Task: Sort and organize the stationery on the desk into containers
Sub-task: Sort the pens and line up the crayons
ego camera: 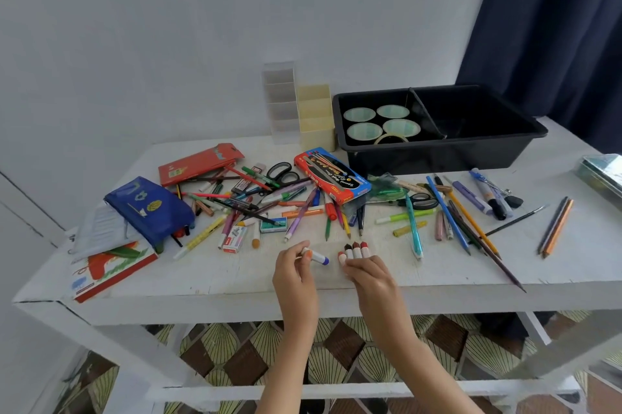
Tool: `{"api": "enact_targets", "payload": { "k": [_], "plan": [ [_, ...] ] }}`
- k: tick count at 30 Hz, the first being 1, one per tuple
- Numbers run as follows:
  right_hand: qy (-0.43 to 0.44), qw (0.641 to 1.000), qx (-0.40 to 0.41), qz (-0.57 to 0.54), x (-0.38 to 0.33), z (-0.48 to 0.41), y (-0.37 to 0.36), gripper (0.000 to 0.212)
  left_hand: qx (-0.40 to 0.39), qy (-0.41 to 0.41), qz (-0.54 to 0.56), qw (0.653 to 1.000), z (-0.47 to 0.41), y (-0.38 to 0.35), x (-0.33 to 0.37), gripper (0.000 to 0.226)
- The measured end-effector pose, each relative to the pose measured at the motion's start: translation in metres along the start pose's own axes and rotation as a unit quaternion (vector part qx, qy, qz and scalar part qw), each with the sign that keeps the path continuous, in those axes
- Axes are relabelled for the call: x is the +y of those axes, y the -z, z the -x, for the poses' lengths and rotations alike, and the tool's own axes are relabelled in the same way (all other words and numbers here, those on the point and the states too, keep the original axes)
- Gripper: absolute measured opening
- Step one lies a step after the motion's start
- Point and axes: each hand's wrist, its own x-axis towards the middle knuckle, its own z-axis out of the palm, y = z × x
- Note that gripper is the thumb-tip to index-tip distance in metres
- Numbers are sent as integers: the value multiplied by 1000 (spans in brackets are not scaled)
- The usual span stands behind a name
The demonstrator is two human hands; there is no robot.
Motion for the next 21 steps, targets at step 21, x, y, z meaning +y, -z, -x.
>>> {"api": "enact_targets", "payload": {
  "k": [21],
  "plan": [
    [-7, 994, -21, 103, -11, 4, -3, 23, -19, -60, 2, 998, 10, 0, 4, 18]
  ]
}}
